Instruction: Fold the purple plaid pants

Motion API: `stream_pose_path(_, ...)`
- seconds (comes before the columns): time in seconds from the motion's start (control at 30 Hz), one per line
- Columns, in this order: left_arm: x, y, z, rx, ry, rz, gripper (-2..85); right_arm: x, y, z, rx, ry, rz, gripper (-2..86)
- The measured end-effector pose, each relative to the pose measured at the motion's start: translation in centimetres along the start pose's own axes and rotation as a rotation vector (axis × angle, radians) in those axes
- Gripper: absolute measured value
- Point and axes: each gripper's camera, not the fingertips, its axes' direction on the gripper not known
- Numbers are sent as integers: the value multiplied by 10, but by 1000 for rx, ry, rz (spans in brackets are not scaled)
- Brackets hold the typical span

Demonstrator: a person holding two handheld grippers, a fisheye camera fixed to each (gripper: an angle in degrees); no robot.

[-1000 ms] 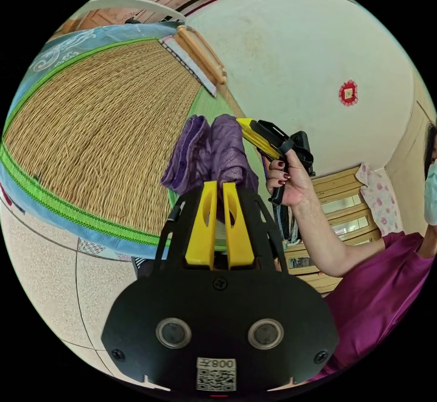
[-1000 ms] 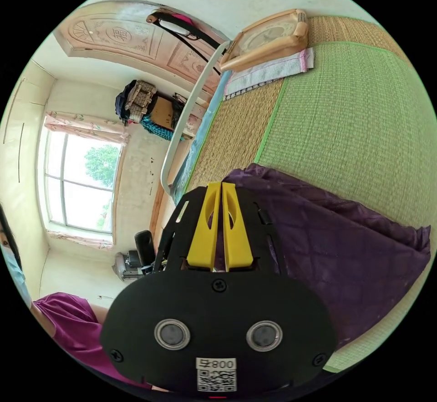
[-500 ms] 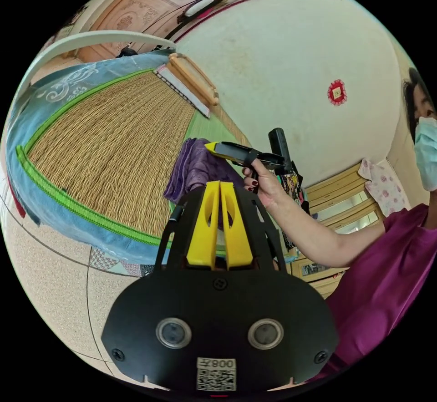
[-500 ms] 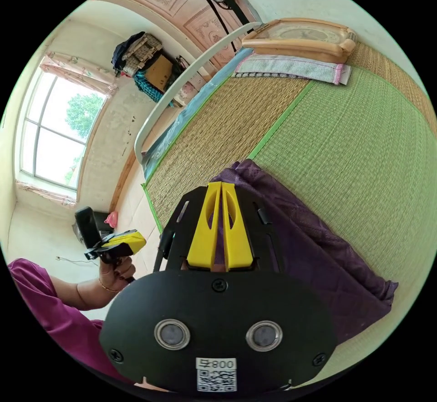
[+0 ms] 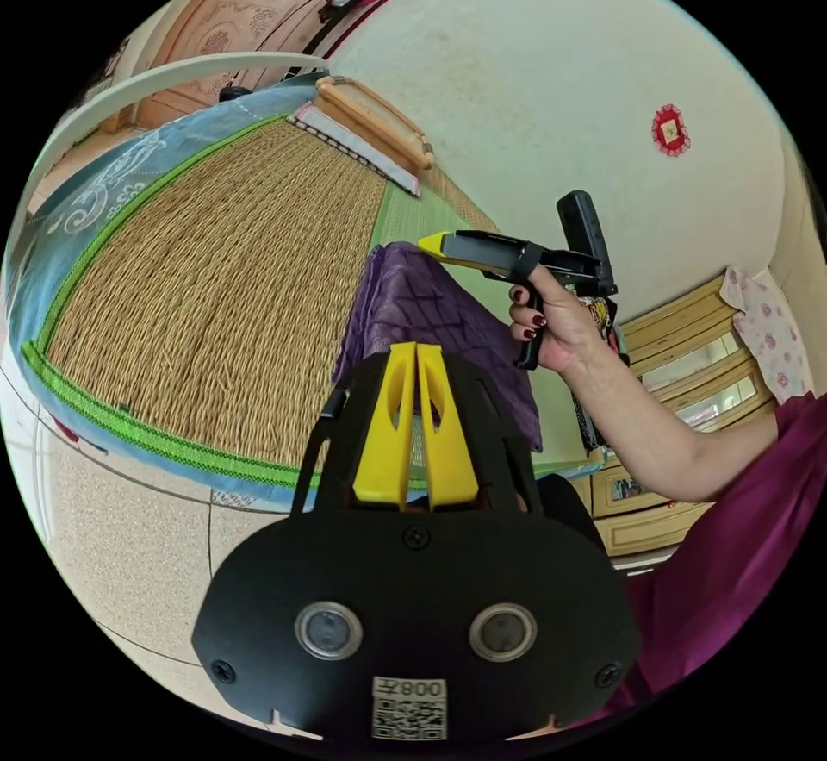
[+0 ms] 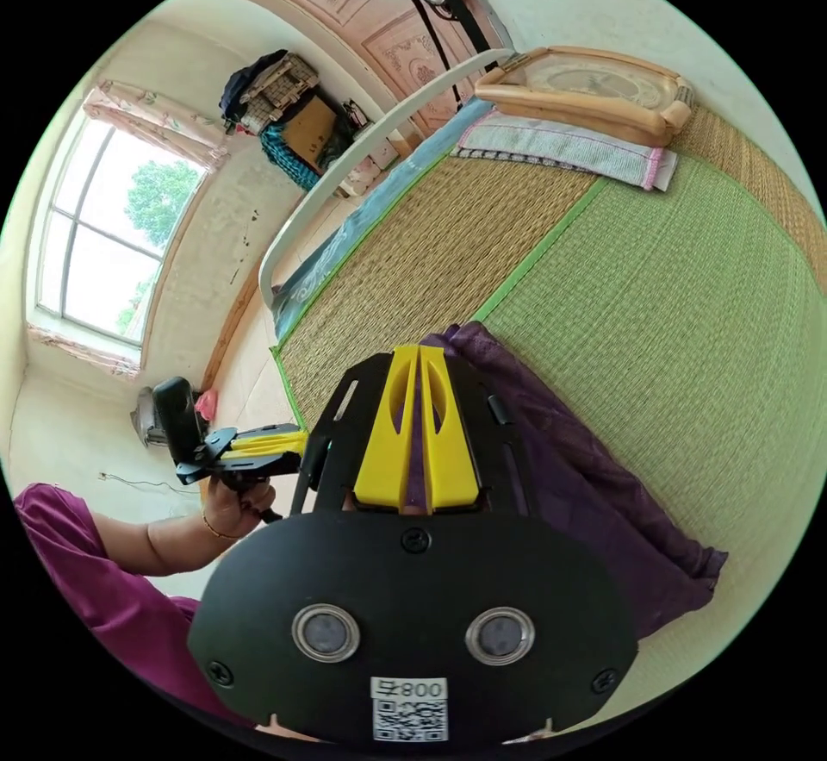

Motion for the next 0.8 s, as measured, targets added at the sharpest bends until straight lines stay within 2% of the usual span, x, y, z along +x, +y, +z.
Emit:
stream_pose_path(0.07, -4, -2, 10, -53, -48, 10, 0, 10, -3, 12, -50, -32, 28, 0)
stream_pose_path(0.2, -1, 1, 5, -34, -33, 0, 0, 10, 14, -15, 29, -92, 26, 0)
stream_pose_path(0.33, 6, 5, 4, -13, -23, 17, 0, 10, 77, -50, 55, -92, 9, 0)
stream_pose_path(0.47, 4, 5, 22, -92, -86, 29, 0, 32, 170, -52, -19, 9, 129, 0)
stream_pose_path(0.53, 4, 7, 27, -87, -68, 19, 0, 50, 207, -43, -60, -11, 227, 0)
stream_pose_path(0.67, 13, 10, 31, -102, -87, 27, 0, 74, 261, -41, 19, -100, 334, 0)
stream_pose_path(0.8, 33, 19, 34, -99, -105, 64, 0, 78, 274, -48, 60, -87, 324, 0)
